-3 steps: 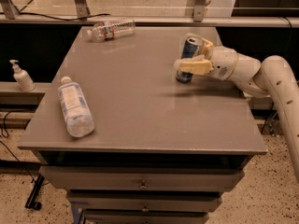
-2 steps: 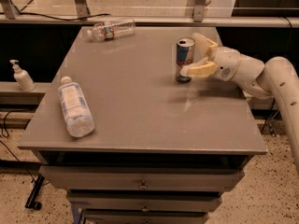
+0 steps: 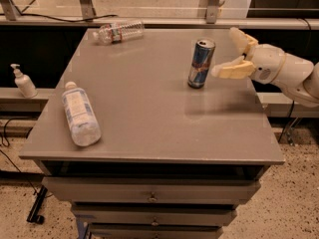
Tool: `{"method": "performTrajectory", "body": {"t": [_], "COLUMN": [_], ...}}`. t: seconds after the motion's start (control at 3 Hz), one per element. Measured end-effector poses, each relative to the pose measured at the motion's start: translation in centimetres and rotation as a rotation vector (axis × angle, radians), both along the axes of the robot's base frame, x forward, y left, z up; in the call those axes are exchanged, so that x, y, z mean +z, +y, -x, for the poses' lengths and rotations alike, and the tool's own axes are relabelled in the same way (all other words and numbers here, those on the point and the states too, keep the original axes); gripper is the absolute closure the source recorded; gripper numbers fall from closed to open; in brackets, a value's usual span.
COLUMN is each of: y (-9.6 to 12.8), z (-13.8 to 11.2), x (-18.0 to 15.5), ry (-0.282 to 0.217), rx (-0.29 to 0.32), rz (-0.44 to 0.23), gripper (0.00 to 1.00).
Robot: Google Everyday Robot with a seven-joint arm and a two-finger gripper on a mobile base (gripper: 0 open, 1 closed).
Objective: Place redbull can upright
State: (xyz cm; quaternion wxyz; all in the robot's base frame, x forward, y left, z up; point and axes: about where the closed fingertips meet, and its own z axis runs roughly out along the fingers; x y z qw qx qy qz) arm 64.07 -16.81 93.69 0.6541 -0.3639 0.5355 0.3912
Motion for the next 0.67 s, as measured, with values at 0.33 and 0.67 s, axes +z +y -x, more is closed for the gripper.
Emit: {"method": "performTrajectory", "body": {"t": [0.33, 0.67], "y": [-3.45, -3.86], "z": [1.73, 2.06], "x": [3.21, 3.78], "ry": [-0.029, -0.035], "rx": [-0.107, -0.118], "rz": [0.054, 0.061], "gripper": [0.00, 0.00]}}
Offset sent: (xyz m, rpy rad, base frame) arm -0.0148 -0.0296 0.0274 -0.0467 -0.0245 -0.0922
